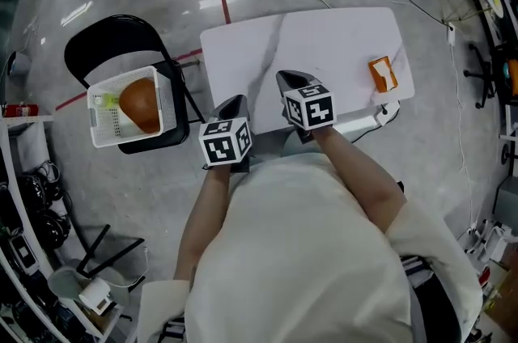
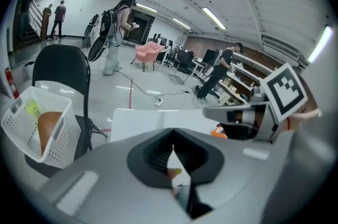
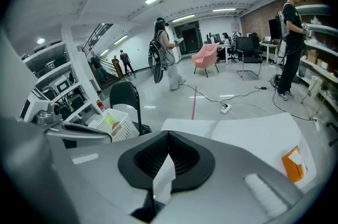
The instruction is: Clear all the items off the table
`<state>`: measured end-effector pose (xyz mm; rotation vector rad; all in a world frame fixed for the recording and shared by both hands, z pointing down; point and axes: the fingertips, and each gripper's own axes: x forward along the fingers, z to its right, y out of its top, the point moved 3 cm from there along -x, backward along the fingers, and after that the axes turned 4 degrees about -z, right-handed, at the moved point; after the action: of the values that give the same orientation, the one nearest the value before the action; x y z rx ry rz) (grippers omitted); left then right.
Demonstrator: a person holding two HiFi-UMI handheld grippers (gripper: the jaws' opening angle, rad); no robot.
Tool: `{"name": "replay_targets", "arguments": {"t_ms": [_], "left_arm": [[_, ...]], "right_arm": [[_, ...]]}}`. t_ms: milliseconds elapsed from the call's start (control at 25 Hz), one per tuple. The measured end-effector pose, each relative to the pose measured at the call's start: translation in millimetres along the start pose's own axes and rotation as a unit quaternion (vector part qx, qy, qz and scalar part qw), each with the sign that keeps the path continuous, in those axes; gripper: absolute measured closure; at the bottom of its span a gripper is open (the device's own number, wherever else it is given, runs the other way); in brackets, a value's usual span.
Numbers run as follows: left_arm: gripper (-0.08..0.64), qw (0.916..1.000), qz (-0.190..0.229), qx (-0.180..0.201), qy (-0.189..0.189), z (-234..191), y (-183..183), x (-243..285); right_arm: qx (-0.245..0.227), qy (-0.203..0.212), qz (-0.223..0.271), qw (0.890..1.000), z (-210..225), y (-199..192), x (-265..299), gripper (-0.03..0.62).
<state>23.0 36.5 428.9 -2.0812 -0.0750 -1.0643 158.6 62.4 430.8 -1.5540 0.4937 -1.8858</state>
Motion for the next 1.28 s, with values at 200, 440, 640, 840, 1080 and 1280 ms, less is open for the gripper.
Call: {"name": "replay_targets", "arguments": {"t_ms": [200, 440, 640, 840, 1080, 1280], "left_arm": [[0.551, 0.9998, -0.014, 0.012, -0.012, 36, 5, 35], [0.551, 0.9985, -0.033, 0.026, -0.035, 80, 9, 74], [0.551, 0.9968, -0.052, 0.039, -0.046, 116, 7, 111], [0.551, 0.9947, -0.067, 0.053, -0.056, 146, 6, 144], [0.551, 0.9919, -0.087, 0.061, -0.07, 180, 0, 186], [0.551, 0.9896, -0.101, 0.069, -0.075, 205, -3, 220]], "right_arm": [[0.023, -0.022, 0.002, 1.0, 54, -4, -12, 0.594], [0.039, -0.044, 0.001, 0.998, 111, -15, -29, 0.594], [0.055, -0.063, -0.004, 0.996, 162, -31, -39, 0.594], [0.064, -0.079, -0.012, 0.995, 208, -44, -48, 0.594], [0.081, -0.095, -0.019, 0.992, 265, -64, -53, 0.594], [0.084, -0.107, -0.034, 0.99, 307, -81, -54, 0.594]]}}
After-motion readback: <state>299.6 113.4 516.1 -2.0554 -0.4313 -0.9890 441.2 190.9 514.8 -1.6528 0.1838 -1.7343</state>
